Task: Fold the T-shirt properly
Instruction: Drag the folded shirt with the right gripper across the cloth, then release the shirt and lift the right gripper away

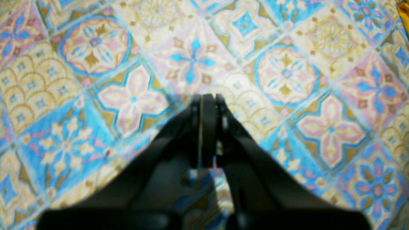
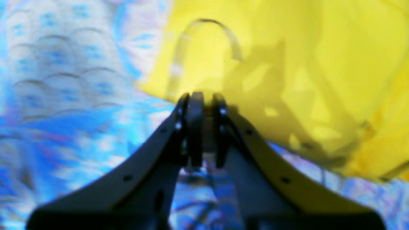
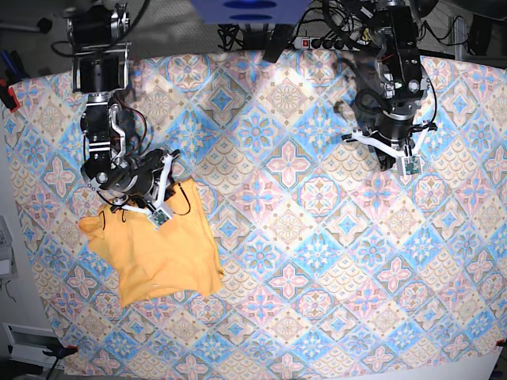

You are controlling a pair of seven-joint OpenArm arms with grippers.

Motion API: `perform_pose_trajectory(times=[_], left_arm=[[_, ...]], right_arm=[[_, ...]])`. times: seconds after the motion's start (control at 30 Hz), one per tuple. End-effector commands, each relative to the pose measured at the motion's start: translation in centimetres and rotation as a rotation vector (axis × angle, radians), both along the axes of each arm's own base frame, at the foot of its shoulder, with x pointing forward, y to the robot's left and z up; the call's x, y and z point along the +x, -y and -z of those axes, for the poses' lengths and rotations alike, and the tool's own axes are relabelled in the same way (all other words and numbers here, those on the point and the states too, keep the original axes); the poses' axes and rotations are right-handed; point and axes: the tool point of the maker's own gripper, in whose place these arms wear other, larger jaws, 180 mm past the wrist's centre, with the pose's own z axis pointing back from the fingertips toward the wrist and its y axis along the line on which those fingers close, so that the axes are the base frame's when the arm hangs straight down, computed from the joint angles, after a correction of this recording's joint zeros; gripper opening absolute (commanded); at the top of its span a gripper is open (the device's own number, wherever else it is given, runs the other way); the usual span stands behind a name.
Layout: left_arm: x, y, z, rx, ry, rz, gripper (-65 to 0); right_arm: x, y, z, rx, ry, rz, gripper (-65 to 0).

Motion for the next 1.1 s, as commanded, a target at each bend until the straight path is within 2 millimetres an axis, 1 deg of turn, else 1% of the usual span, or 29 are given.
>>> perform_pose_trajectory(times=[0.0, 0.17, 0.23, 0.3, 0.43, 0.47, 0.53, 0.57, 0.63, 0.7, 0.8, 0.87, 0.97, 1.03, 1.07], left_arm=[[0.0, -0.5, -1.0, 0.019, 0.032, -0.004, -65.0], [-1.8, -0.1, -1.5, 0.007, 0.025, 0.002, -65.0], [-2.2, 0.0, -1.6, 0.003, 0.022, 0.003, -65.0], [-2.8, 0.0, -1.6, 0.006, 0.014, 0.004, -65.0], [-3.7, 0.0, -1.5, 0.010, 0.002, 0.004, -65.0], [-4.2, -0.4, -1.3, 0.006, -0.007, -0.009, -65.0], [-4.7, -0.8, -1.3, -0.013, -0.008, -0.029, -65.0], [-4.9, -0.9, -1.3, -0.027, -0.010, -0.038, -65.0], [-5.5, -0.9, -1.0, -0.051, -0.023, -0.045, -65.0], [-6.1, -0.9, -0.8, -0.063, -0.034, -0.048, -65.0], [-6.7, -0.9, -0.5, -0.066, -0.047, -0.051, -65.0], [-7.2, -0.9, -0.3, -0.065, -0.058, -0.051, -65.0], [-7.6, -0.9, -0.2, -0.065, -0.069, -0.051, -65.0], [-8.0, -0.9, -0.1, -0.065, -0.076, -0.051, -65.0], [-8.1, -0.8, -0.1, -0.064, -0.079, -0.051, -65.0]], right_arm=[[0.7, 0.0, -0.9, 0.011, 0.035, -0.002, -59.5], [0.2, -0.3, -0.1, 0.028, 0.019, -0.002, -59.5], [-0.2, -0.2, 0.8, 0.035, -0.005, 0.005, -59.5], [-0.9, -0.3, 2.0, 0.052, -0.040, 0.014, -59.5], [-0.1, -0.6, 3.0, 0.112, -0.038, 0.034, -59.5], [0.3, -0.6, 3.0, 0.125, -0.033, 0.040, -59.5], [1.2, -0.8, 2.9, 0.140, -0.028, 0.047, -59.5], [1.7, -1.5, 2.8, 0.156, -0.025, 0.047, -59.5], [2.8, -2.2, 2.3, 0.172, -0.018, 0.047, -59.5], [3.8, -2.3, 1.8, 0.176, -0.006, 0.048, -59.5], [5.2, -3.9, 0.8, 0.206, 0.014, 0.040, -59.4], [5.8, -4.3, 0.3, 0.210, 0.023, 0.035, -59.4], [5.8, -4.3, 0.1, 0.200, 0.024, 0.031, -59.4], [6.1, -3.9, -0.8, 0.171, 0.039, 0.022, -59.4], [5.3, -3.4, -0.5, 0.158, 0.036, 0.025, -59.4]])
